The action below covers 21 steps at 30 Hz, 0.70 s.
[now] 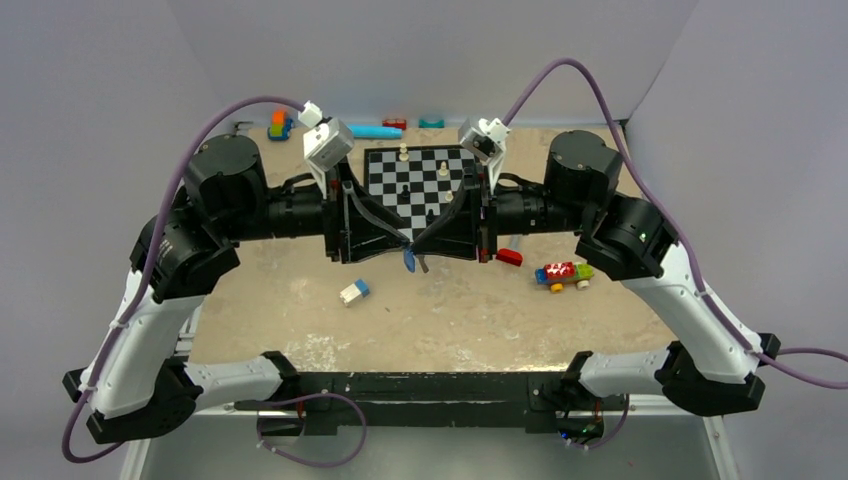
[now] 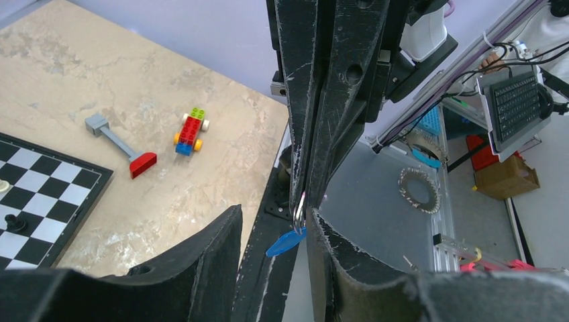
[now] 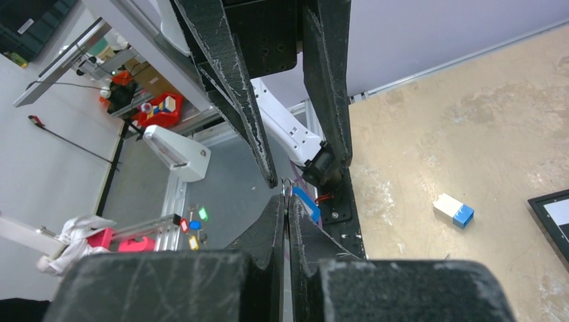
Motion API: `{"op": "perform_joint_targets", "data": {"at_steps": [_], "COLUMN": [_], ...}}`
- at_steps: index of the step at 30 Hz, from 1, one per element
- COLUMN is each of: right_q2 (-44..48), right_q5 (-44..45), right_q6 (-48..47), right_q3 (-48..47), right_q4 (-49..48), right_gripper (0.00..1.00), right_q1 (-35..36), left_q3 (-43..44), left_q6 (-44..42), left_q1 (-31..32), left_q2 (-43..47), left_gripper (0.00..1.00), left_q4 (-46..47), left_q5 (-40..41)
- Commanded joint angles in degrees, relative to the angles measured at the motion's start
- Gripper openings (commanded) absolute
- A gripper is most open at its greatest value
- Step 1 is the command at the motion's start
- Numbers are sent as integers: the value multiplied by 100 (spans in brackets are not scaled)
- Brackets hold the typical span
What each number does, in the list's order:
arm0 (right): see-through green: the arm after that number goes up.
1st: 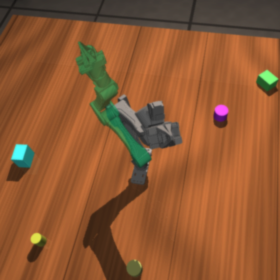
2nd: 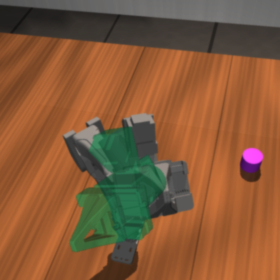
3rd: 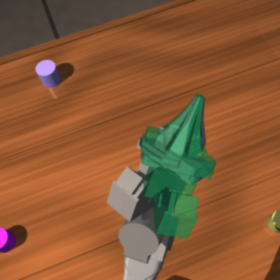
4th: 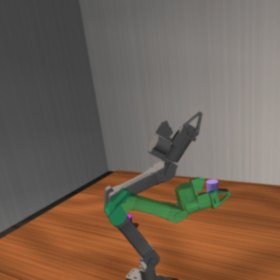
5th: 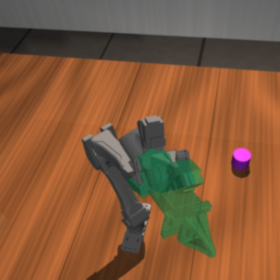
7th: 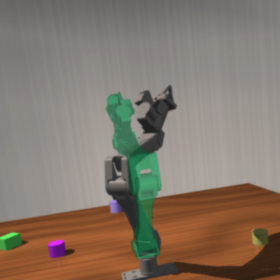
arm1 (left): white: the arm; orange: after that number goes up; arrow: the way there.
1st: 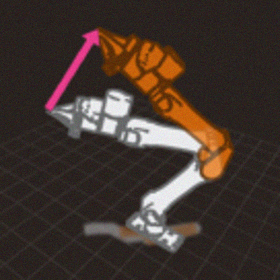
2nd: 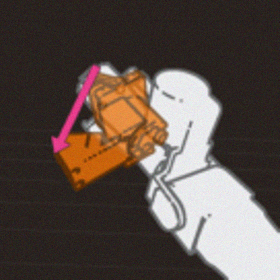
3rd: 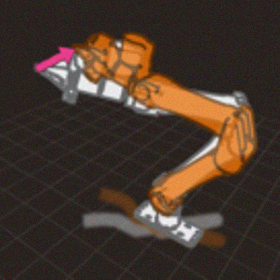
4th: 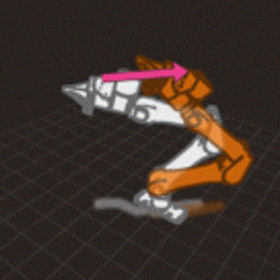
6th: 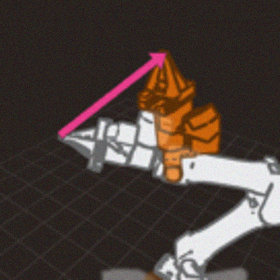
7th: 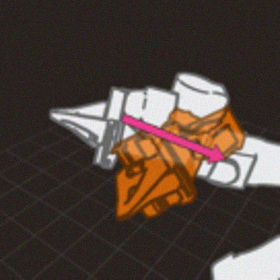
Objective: Remove the keys from the keyring
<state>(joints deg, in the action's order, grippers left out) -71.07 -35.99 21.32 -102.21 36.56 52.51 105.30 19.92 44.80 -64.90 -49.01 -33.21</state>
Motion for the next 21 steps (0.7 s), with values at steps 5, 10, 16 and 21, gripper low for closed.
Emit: {"op": "perform_joint_targets", "data": {"at_steps": [5, 10, 16, 21], "right_q2": [-4, -11, -46, -65], "right_q5": [-75, -54, -39, -42], "right_q6": [-102, -85, -11, 21], "right_q3": [-231, -205, -168, -139], "right_q4": [-95, -138, -275, -348], "right_gripper": [0, 0, 0, 0], "right_q1": [30, 24, 30, 31], "left_q3": [207, 168, 85, -29], "left_q6": [-76, -81, -77, -42], "left_q1": [3, 8, 16, 16], "left_q2": [-44, -64, -58, -32], "left_gripper": [30, 22, 24, 24], "left_q4": [-57, -81, -78, 23], "left_q5": [-161, -194, -222, -271]}}
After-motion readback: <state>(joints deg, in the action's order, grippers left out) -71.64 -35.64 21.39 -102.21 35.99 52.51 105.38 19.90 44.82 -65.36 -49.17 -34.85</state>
